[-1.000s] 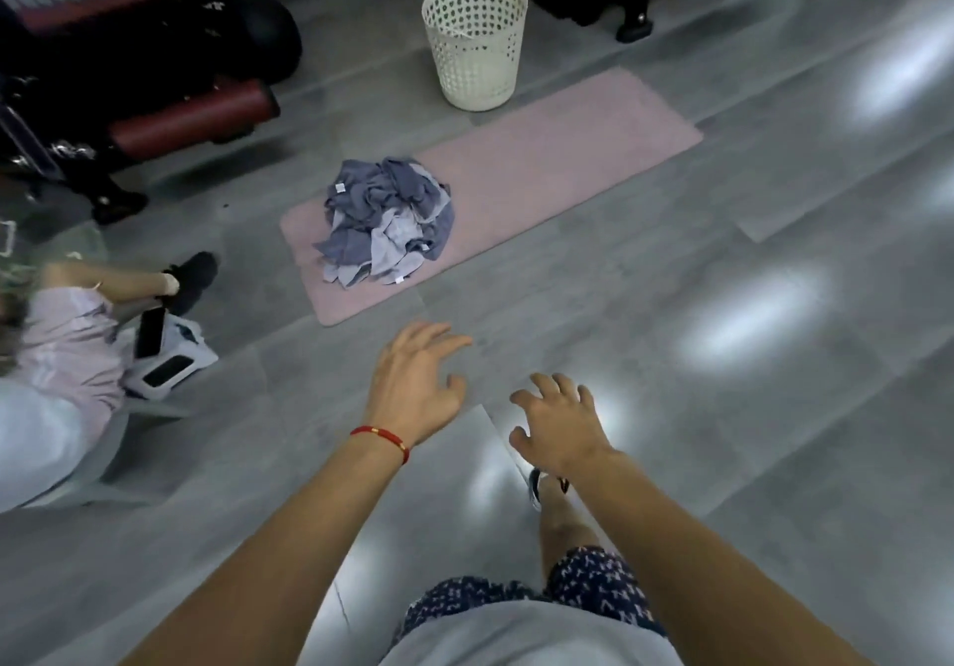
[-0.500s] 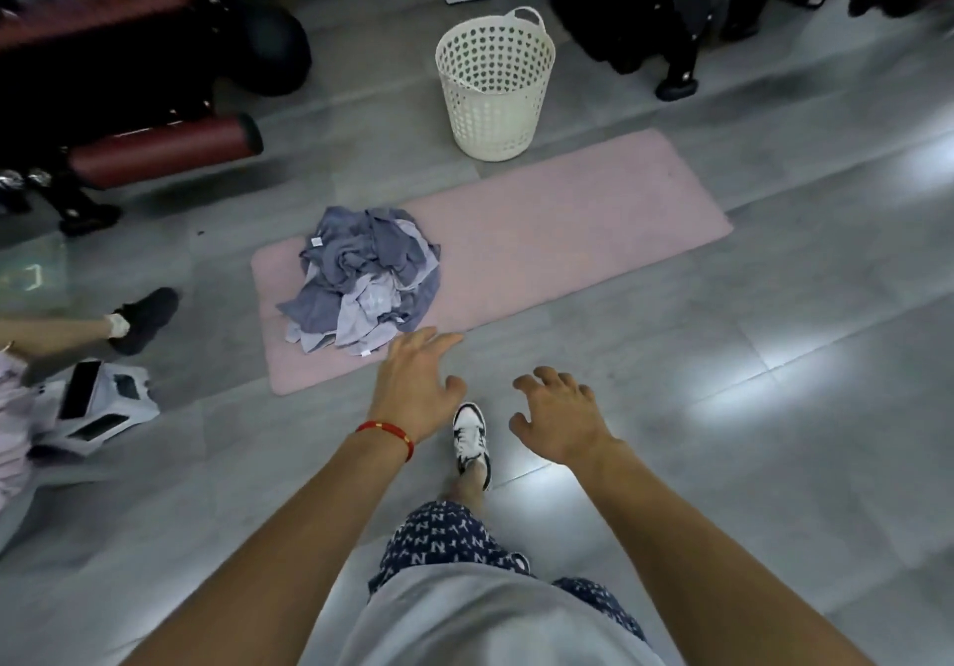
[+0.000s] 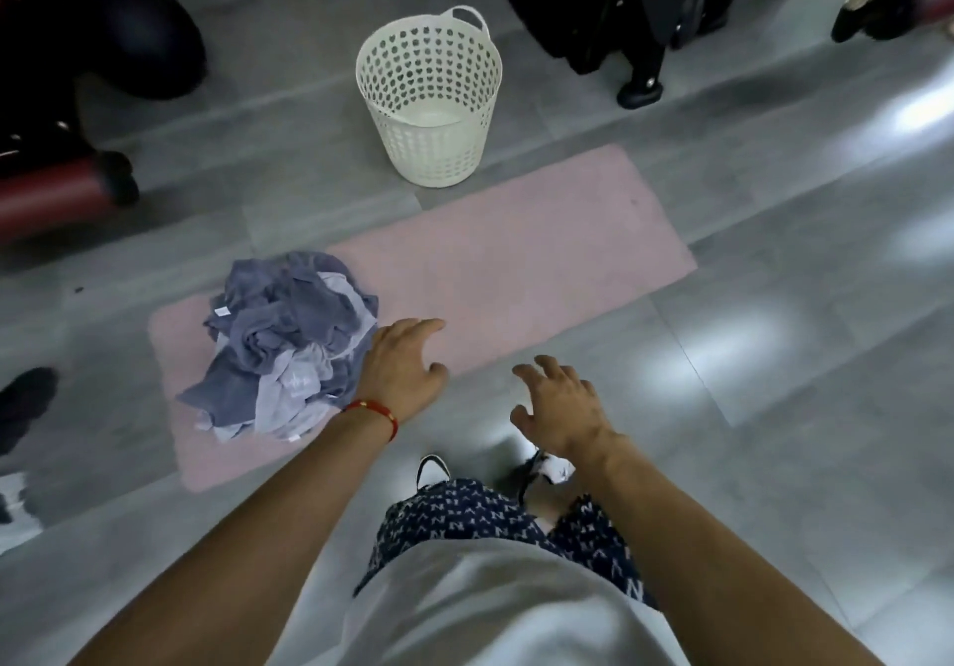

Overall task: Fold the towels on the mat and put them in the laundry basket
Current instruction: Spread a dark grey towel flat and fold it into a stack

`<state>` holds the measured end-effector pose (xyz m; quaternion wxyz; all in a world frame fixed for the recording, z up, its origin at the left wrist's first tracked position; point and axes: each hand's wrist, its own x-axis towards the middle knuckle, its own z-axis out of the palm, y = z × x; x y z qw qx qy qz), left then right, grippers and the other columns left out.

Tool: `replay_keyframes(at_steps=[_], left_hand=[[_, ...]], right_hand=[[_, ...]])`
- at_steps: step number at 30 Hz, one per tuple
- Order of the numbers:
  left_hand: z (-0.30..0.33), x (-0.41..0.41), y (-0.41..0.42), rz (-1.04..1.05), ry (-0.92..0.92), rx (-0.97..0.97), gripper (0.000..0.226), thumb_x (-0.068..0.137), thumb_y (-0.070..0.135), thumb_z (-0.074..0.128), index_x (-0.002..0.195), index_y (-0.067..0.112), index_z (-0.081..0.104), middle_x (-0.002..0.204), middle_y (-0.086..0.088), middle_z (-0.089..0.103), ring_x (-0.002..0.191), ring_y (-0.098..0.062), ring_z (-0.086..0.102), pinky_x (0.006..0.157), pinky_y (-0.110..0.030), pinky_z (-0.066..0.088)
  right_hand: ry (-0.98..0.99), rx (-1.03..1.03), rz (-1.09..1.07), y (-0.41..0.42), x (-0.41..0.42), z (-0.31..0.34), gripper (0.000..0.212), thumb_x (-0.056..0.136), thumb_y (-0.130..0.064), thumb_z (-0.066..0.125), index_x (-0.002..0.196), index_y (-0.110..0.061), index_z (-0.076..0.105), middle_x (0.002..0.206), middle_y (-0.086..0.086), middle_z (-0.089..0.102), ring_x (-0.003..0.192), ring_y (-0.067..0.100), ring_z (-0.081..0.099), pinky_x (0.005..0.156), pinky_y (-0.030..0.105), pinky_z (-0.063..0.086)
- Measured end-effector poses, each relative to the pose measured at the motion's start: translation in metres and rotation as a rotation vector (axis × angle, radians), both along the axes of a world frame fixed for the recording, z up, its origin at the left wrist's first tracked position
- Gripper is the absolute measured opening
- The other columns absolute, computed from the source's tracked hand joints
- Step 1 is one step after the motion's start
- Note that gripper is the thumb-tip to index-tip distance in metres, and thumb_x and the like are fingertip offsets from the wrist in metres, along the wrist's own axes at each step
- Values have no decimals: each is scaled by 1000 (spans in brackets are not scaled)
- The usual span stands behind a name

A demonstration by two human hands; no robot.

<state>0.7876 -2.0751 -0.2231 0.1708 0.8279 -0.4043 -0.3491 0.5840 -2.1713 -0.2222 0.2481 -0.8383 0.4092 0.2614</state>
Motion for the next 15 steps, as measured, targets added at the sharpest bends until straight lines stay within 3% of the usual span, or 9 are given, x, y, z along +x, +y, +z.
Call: replay_keyframes(at_steps=[4, 10, 13, 15], left_hand=[[1, 13, -27, 48, -40, 14, 62, 84, 17, 65, 144, 21, 50, 146, -6, 49, 137, -29, 38, 116, -42, 33], [-75, 8, -106, 474, 23, 67, 65, 72, 30, 60, 136, 19, 57, 135, -6, 59, 126, -29, 51, 106, -42, 45], [-125, 0, -132, 783, 141, 78, 51, 82, 20, 66, 133, 21, 59, 133, 2, 57, 117, -16, 54, 95, -21, 42], [-172, 2, -146, 954, 179, 104, 46, 86, 15, 67, 130, 25, 60, 135, 2, 57, 121, -18, 53, 101, -27, 42]], right_hand=[[-51, -25, 68, -35, 26, -5, 73, 95, -42, 56, 156, -23, 21, 164, 11, 12, 143, 35, 29, 112, 53, 35], [-29, 89, 302, -166, 63, -93, 74, 93, -45, 56, 154, -21, 21, 163, 12, 16, 143, 36, 27, 115, 52, 31], [-27, 132, 412, -205, 80, -150, 72, 93, -44, 58, 153, -24, 24, 162, 11, 19, 142, 35, 31, 113, 50, 33], [-41, 170, 441, -223, 99, -195, 74, 93, -44, 59, 155, -26, 23, 162, 10, 19, 141, 35, 33, 112, 50, 35]])
